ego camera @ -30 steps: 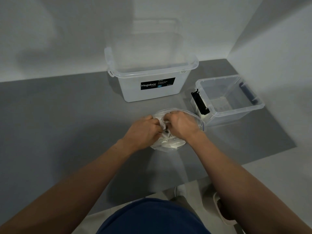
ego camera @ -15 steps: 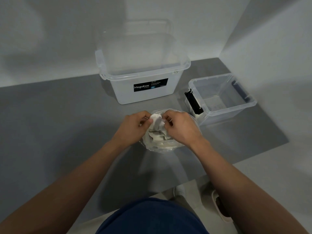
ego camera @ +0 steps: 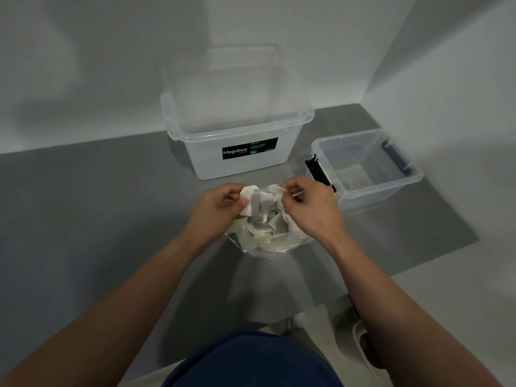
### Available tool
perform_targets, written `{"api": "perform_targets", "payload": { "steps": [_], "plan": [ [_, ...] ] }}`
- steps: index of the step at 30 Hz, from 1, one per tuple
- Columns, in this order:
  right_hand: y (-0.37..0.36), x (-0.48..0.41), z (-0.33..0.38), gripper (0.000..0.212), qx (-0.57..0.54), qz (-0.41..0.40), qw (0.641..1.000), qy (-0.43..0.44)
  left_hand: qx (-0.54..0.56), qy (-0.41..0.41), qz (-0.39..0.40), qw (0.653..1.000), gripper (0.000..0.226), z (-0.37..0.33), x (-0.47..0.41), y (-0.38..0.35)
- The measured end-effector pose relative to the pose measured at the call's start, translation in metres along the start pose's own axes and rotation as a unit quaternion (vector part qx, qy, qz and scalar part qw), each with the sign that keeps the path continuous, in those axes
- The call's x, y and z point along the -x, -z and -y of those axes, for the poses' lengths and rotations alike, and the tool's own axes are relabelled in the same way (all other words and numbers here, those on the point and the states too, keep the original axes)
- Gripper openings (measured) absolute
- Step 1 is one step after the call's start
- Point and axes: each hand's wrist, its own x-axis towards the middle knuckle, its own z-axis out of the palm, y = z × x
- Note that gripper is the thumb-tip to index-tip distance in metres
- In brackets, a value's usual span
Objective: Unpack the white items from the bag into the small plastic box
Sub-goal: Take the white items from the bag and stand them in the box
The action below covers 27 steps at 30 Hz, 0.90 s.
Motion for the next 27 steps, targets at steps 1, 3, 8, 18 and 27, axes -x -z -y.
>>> {"api": "perform_targets", "payload": {
  "steps": [1,3,8,18,27],
  "plan": [
    [0.002,0.000,0.001,0.009,-0.041,-0.014,0.999,-0.003,0.030,0.010,0.002,0.999,0.021,-0.001,0.001,-0.001],
    [0.008,0.001,0.001,0.006,-0.131,-0.038,0.991,-0.009,0.089,0.034,0.003,0.996,0.019,-0.005,0.004,-0.005],
    [0.029,0.003,0.004,0.017,-0.199,-0.070,0.978,-0.003,0.134,0.053,-0.003,0.990,0.013,-0.013,0.005,-0.012],
    [0.099,-0.013,-0.018,0.022,-0.214,-0.142,0.966,0.011,0.248,0.030,0.026,0.968,0.010,-0.040,-0.011,-0.044],
    [0.173,-0.058,-0.053,0.022,-0.202,-0.158,0.966,0.034,0.202,-0.007,0.007,0.979,0.014,-0.062,-0.035,-0.088]
  ]
}}
